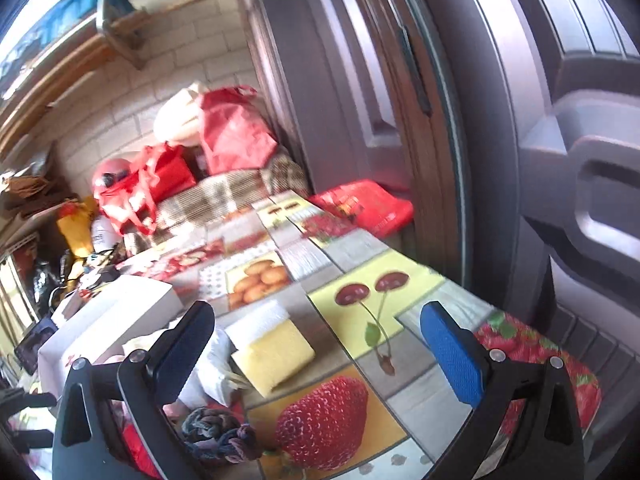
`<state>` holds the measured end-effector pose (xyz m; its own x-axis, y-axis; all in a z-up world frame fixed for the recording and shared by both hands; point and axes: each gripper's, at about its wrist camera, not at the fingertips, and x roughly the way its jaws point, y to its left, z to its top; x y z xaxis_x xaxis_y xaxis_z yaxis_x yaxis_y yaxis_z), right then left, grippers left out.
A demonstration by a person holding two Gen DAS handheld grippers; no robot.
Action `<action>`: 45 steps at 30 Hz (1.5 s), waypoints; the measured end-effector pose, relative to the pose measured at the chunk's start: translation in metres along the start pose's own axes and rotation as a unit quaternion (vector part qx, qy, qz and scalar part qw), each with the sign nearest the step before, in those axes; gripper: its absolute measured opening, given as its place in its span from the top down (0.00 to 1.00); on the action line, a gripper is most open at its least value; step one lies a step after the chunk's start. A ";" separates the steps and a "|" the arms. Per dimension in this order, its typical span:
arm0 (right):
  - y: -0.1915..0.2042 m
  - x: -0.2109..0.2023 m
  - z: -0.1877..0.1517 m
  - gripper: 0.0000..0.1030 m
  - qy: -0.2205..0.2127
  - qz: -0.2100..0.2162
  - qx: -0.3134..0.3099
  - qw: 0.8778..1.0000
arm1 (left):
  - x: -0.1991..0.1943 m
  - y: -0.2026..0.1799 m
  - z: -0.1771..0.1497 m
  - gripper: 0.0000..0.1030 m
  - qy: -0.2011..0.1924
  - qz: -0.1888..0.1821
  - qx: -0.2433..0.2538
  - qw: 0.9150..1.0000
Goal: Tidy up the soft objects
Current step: 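Grasp the yellow tissue pack with the left tool while the right grasps the patterned cloth, then carry the tissue pack and patterned cloth into the white tray and open both tools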
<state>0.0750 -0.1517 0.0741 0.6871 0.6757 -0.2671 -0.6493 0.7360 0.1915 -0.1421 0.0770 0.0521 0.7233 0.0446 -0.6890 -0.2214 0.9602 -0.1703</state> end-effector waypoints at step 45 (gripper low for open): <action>0.052 -0.034 -0.003 0.58 -0.008 0.178 -0.085 0.980 | -0.029 0.002 -0.004 0.52 -0.175 0.116 0.030 0.977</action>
<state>0.0171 -0.1366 0.0901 0.4113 0.8899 -0.1970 -0.8927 0.4370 0.1102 -0.1662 0.0767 0.0690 0.8395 0.3451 -0.4197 -0.3752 0.9269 0.0116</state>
